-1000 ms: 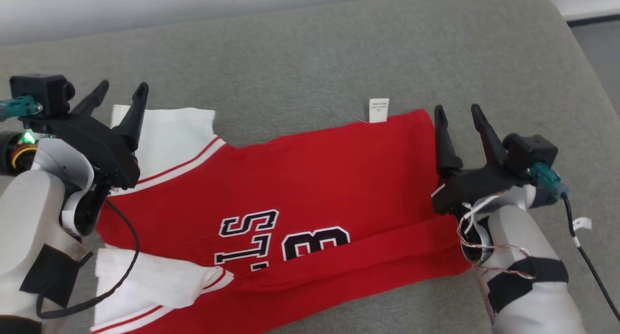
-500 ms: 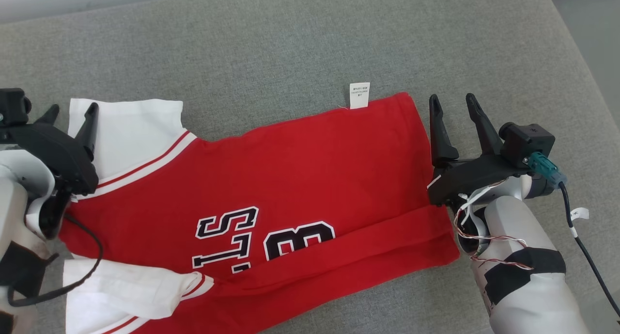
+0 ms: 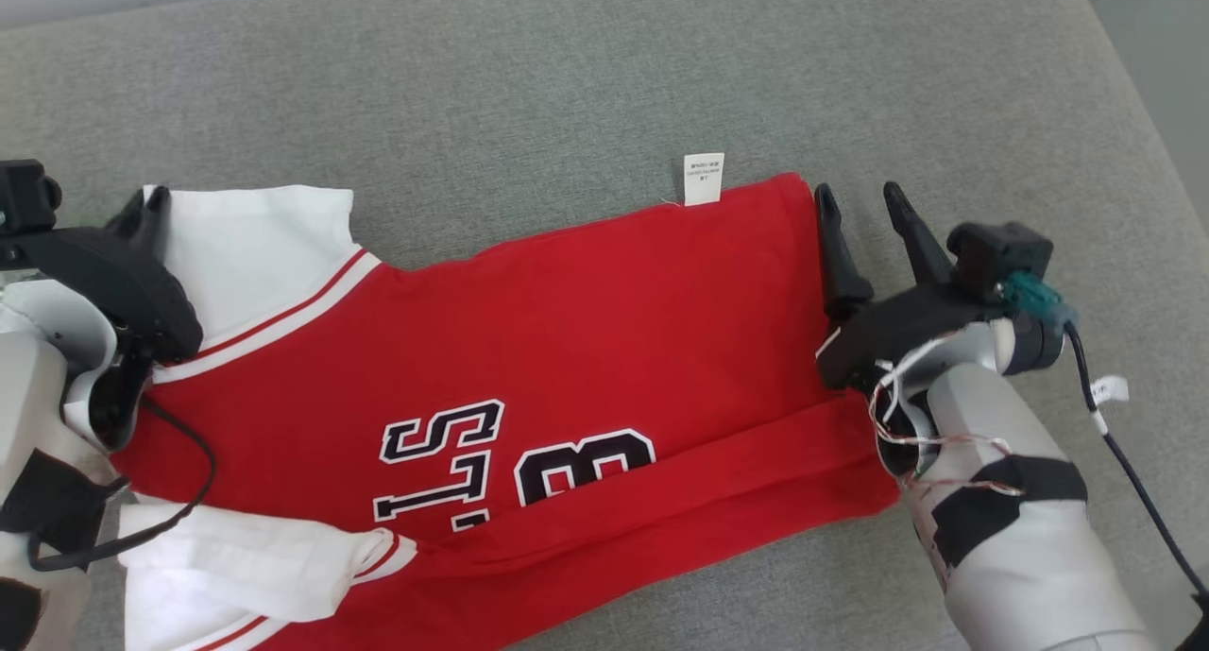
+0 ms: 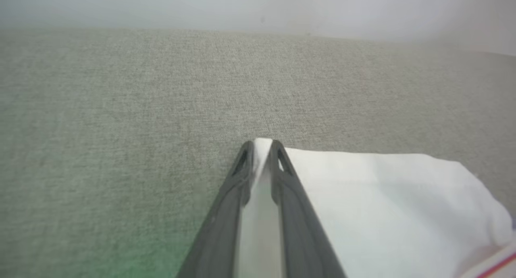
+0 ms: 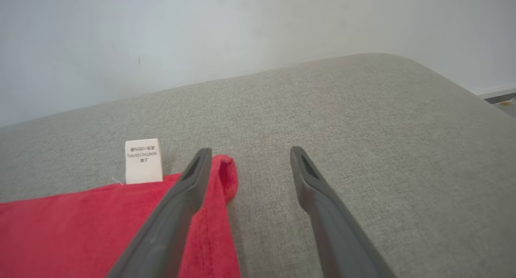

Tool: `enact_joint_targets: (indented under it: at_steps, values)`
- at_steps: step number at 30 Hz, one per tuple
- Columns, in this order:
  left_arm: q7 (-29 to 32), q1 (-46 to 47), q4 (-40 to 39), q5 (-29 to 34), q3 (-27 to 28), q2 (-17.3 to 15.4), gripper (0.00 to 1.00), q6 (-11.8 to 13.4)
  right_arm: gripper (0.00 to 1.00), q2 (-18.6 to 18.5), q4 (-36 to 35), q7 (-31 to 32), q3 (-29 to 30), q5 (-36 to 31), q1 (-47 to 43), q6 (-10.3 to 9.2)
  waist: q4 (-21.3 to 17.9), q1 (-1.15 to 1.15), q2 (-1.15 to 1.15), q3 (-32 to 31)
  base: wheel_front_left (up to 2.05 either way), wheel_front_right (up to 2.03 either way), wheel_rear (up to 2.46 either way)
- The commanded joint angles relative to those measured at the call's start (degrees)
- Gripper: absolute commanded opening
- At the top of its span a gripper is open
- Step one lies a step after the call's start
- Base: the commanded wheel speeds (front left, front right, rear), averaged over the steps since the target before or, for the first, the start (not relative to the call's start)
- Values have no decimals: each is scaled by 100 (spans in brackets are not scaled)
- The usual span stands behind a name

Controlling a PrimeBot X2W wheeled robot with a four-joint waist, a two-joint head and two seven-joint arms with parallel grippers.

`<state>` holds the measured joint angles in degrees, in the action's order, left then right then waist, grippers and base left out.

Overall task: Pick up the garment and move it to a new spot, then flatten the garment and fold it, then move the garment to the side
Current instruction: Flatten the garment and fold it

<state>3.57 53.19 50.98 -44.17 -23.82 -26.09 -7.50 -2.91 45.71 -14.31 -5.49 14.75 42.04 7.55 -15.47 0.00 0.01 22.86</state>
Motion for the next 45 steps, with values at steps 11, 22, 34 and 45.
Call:
enact_joint_targets:
  at_steps: [11,22,34,45]
  values:
    - [-312,221,-135,-328,-507,98,0,7,100,-12,1323,588,5,71,959,-14,410,0,-1,36,0,0,0]
    - [-617,461,-176,-575,-853,90,0,7,0,-16,2310,657,313,-175,1793,-14,625,0,-1,118,0,0,0]
    - [-1288,489,-333,-814,-1067,47,0,8,0,-71,2543,39,426,-432,1951,-14,834,0,-1,-140,0,0,0]
    - [-1812,-706,-1440,-1103,-1271,15,0,8,0,-310,2157,-95,76,138,996,-14,1080,0,-1,-723,0,0,0]
